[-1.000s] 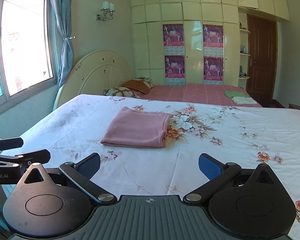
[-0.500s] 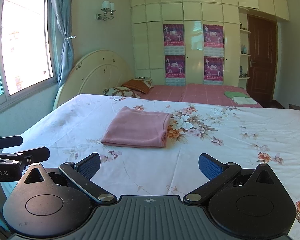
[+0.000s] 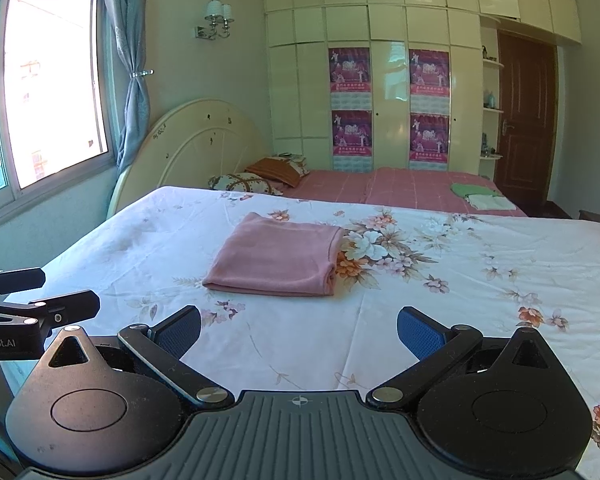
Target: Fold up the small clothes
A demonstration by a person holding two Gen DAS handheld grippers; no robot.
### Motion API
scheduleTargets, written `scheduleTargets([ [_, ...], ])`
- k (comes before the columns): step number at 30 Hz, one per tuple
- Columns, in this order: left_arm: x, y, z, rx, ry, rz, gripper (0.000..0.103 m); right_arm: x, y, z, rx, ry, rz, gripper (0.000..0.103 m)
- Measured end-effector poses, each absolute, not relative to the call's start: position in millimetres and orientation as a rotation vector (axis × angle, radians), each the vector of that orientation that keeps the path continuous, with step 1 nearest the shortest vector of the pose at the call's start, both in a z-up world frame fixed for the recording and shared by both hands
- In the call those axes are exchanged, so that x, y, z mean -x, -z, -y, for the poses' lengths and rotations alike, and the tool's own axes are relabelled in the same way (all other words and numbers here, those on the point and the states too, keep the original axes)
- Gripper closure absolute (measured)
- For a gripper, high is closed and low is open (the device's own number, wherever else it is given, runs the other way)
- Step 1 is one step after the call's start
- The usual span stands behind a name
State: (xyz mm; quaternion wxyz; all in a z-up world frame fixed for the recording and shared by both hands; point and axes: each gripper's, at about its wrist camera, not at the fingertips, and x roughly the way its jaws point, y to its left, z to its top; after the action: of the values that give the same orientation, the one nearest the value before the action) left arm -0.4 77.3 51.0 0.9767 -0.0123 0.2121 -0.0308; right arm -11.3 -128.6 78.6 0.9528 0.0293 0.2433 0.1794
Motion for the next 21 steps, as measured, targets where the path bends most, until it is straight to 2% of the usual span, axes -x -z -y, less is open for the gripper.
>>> scheduleTargets([
  [21, -5.6, -54.0, -73.7, 0.000, 0.065, -0.414, 0.001, 6.1, -80.2, 127.0, -0.050, -0.374, -0.489, 0.000],
])
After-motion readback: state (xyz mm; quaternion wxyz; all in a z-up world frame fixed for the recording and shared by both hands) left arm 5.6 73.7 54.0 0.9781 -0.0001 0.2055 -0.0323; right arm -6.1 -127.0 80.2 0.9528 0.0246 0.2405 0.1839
